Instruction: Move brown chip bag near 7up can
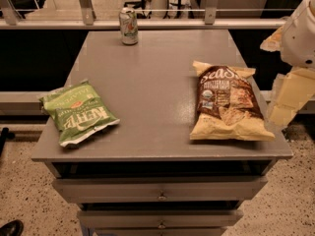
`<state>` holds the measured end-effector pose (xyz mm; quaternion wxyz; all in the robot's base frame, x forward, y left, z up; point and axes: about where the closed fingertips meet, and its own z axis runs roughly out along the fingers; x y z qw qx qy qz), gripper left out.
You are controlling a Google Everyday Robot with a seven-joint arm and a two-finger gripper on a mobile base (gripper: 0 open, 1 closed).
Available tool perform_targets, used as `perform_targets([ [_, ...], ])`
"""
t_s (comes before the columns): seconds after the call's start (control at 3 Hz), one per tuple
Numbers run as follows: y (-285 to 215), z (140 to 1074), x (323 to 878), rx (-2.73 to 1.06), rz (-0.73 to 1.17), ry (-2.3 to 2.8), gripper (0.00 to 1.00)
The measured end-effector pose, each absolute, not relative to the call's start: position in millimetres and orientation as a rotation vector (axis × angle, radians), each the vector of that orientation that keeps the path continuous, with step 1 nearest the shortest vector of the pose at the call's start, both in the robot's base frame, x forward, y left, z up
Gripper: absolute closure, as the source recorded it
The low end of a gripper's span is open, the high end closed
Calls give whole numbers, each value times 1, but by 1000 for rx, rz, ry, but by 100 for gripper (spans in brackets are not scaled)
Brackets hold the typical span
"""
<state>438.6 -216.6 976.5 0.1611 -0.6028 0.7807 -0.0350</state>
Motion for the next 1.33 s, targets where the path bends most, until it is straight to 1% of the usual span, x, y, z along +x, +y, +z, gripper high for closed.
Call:
perform_targets([
  [0.33, -216, 977, 440, -1708, -104, 2220, 0],
  [0.67, -218, 963, 467, -1622, -72, 2231, 0],
  [1.0, -210, 946, 498, -1525, -12, 2251, 0],
  [1.33, -196, 914, 534, -1363, 87, 2328, 0],
])
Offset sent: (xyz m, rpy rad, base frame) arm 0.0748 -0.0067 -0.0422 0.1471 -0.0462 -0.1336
